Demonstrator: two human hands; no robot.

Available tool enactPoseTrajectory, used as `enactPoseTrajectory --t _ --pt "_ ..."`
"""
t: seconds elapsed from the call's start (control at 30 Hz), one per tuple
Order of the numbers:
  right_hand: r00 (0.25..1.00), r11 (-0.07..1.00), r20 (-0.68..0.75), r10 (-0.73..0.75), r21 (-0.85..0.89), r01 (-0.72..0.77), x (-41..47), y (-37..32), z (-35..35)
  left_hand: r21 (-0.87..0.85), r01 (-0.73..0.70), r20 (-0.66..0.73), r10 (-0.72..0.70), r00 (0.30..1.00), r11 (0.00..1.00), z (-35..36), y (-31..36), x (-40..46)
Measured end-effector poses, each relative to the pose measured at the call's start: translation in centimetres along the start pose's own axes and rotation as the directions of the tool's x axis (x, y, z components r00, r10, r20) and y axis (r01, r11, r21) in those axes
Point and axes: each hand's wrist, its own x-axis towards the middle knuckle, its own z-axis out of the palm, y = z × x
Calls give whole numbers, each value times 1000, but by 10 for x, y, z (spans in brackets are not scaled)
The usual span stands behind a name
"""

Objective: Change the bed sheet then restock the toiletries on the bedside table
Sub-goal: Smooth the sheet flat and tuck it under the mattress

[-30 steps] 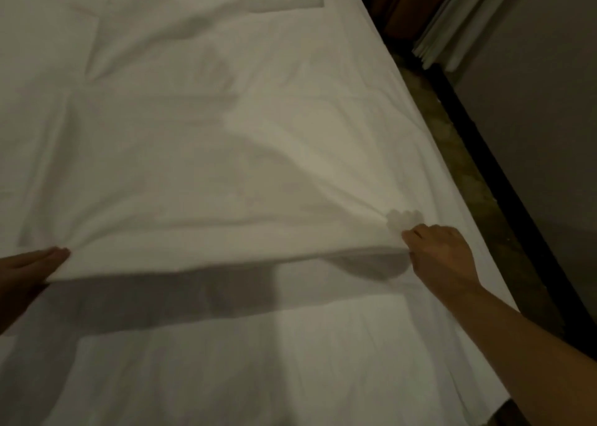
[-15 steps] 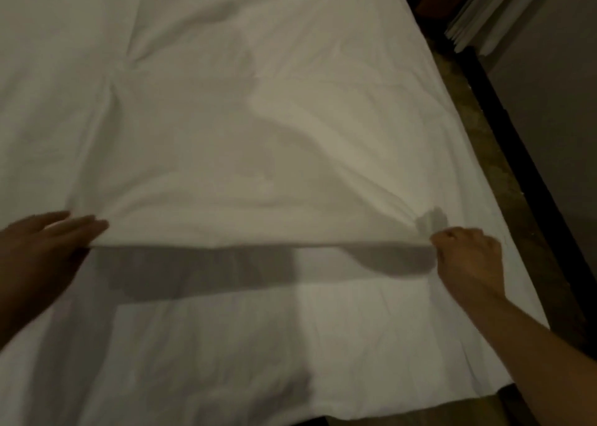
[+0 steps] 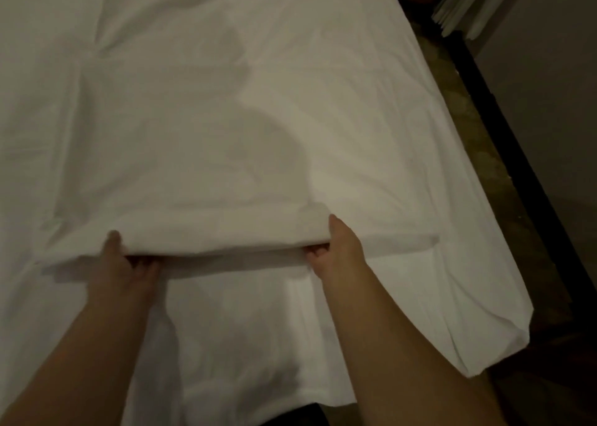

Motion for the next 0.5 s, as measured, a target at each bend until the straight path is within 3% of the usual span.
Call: enactPoseTrajectory --t 0.07,0.17,0.3,0.37,0.43,0.5 --pt "998 1000 61 -4 11 4 2 5 -1 -37 59 -54 -61 997 998 7 3 6" --pt "984 990 108 -138 28 136 16 -13 -9 -248 113 -110 -144 983 962 12 34 1" --pt "988 993 99 -119 25 117 10 -53 -6 -285 69 -123 -108 987 956 9 81 8" --pt "994 995 49 -102 7 102 11 -68 0 -262 -11 -109 -18 994 965 10 98 4" --pt "987 988 45 -156 25 155 10 -78 1 -118 -178 -124 163 979 977 4 109 1" --pt "962 967 104 -252 71 246 6 -79 -9 372 -341 -149 418 896 863 -19 102 -2"
